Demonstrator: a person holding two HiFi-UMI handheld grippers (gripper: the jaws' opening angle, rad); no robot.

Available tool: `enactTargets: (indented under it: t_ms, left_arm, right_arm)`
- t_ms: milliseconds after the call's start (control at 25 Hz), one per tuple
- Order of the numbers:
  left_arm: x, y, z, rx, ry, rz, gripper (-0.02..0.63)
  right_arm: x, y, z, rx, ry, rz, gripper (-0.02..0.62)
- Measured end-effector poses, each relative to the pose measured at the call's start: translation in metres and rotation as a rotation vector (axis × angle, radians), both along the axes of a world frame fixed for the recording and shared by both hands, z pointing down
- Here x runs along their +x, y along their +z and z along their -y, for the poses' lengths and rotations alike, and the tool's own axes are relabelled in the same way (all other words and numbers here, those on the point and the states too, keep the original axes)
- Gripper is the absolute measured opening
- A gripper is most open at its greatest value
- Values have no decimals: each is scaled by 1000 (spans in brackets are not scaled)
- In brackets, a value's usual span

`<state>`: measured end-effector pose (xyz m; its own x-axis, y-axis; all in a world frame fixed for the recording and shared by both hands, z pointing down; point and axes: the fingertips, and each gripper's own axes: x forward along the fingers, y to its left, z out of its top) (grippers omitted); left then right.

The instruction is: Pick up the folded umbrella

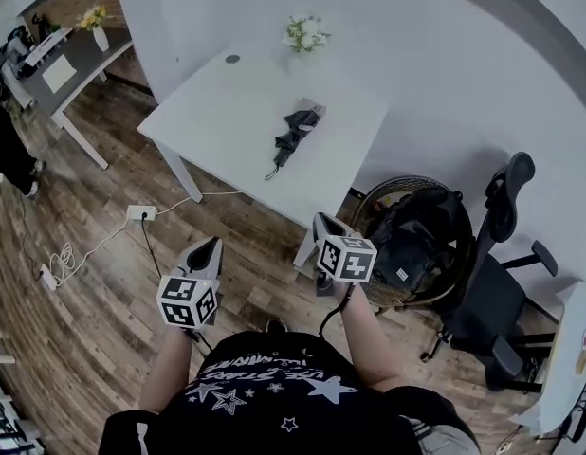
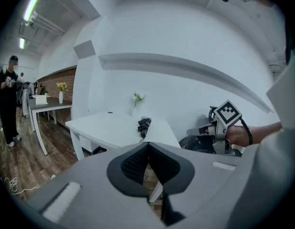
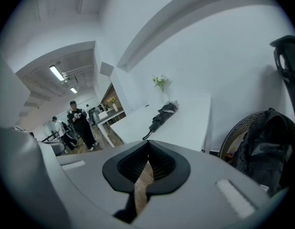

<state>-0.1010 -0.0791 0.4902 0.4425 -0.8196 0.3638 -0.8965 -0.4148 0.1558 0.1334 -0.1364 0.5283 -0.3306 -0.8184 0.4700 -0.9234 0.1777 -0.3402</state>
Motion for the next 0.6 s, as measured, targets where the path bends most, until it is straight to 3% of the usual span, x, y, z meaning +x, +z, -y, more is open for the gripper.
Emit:
enactTargets:
  t_ms: [600]
  left_arm:
    - [-1,5,59,-21,-9,3,3]
  right_arm:
    - [3,14,52,-60,14,113,17]
